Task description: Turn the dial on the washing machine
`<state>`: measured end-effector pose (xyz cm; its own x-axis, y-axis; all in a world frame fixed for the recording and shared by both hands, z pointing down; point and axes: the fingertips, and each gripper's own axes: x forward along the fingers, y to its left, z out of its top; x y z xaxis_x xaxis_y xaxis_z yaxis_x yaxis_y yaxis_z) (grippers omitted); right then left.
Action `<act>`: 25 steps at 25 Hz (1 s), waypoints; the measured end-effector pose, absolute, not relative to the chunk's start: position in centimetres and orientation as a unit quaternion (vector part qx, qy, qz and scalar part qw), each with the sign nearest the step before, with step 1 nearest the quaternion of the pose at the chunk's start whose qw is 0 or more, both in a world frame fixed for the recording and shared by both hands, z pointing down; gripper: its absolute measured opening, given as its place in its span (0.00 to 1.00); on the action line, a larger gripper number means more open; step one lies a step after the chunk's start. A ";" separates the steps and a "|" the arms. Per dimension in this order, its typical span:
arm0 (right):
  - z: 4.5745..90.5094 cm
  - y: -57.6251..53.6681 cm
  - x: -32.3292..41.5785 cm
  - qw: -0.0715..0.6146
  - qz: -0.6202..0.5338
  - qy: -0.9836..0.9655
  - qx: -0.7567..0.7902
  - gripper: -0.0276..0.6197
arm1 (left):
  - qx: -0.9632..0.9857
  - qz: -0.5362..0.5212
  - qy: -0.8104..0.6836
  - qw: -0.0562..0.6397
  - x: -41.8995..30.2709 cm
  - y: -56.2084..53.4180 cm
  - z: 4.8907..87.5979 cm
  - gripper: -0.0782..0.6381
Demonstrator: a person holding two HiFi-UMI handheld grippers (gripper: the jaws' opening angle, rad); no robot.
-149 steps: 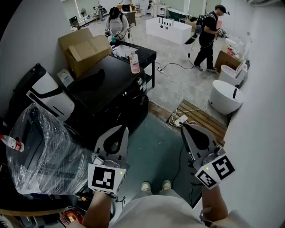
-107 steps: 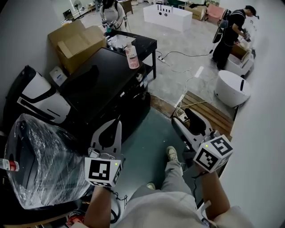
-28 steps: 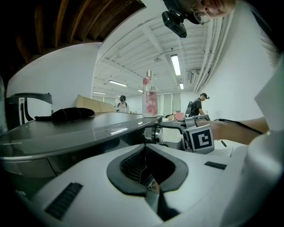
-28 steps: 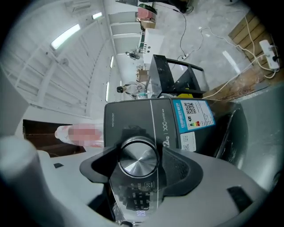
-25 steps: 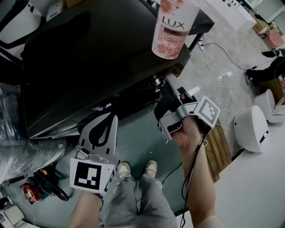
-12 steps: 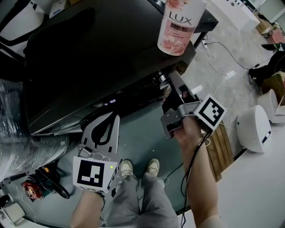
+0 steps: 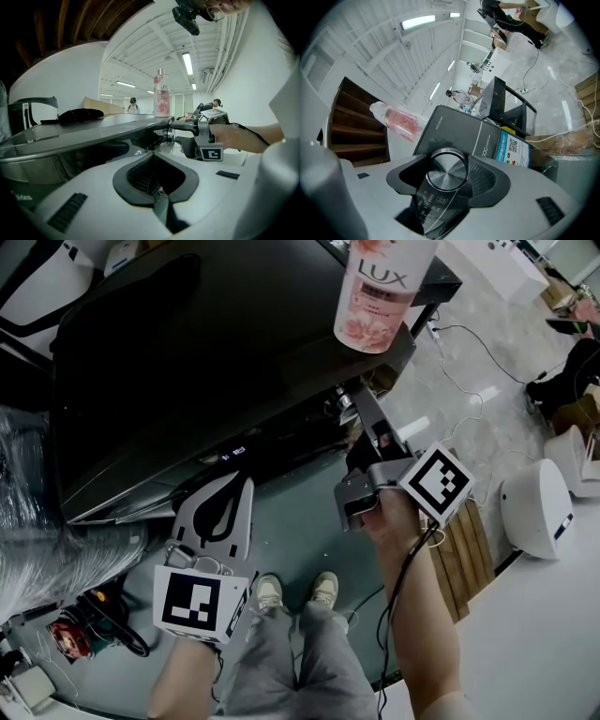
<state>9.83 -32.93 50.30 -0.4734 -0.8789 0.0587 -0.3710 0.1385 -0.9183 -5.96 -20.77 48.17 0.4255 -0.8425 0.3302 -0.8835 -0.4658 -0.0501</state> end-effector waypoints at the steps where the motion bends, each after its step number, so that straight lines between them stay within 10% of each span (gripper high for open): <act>1: 50.3 -32.9 9.8 0.258 -0.480 0.711 -0.444 0.50 | 0.842 0.156 -0.512 0.065 -5.9 -20.8 48.1 0.14; 25: 49.2 -32.7 9.3 0.088 -0.266 0.827 -0.488 0.50 | 0.840 0.153 -0.517 0.064 -5.6 -20.8 48.2 0.14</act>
<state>9.34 -32.66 49.22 -0.5089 -0.8534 0.1133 -0.7595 0.3832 -0.5257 -5.59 -20.76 48.25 0.4180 -0.8494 0.3221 -0.8882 -0.4565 -0.0513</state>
